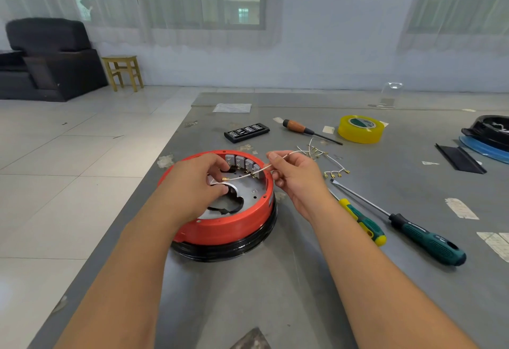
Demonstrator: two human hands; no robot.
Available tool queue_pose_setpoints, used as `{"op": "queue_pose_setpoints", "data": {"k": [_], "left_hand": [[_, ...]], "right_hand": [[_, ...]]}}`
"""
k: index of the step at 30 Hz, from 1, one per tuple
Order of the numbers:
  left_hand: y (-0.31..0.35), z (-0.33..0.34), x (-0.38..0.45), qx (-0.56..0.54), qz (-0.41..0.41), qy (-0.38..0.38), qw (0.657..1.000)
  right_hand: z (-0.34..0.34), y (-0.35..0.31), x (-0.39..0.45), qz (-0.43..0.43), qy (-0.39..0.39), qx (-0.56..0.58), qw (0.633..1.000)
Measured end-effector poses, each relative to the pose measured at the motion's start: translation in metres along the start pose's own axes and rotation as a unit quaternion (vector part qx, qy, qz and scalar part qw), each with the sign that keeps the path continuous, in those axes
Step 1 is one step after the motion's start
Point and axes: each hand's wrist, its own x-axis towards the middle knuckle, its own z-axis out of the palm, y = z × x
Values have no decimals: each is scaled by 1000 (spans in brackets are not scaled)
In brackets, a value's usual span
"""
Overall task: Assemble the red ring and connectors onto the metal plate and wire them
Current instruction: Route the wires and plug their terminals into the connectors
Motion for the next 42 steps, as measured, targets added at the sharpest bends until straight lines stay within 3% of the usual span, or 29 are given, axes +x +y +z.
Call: {"op": "queue_pose_setpoints", "data": {"k": [5,11,21,33,38,42], "left_hand": [[-2,-6,-1,7,-30,24,999],[-8,3,1,40,-42,-17,998],[-12,5,2,-3,-48,-12,999],[-12,6,1,-21,21,24,999],[-14,7,-1,-27,63,21,997],[-15,6,-2,3,61,25,998]], "right_hand": [[0,1,1,-7,0,-11,1000],[3,1,-1,-19,0,-26,999],[7,-9,-4,-22,-8,-51,998],[4,-18,2,-38,53,-42,997],[3,-20,0,-84,69,-37,993],[6,-13,1,-97,71,-97,988]]}}
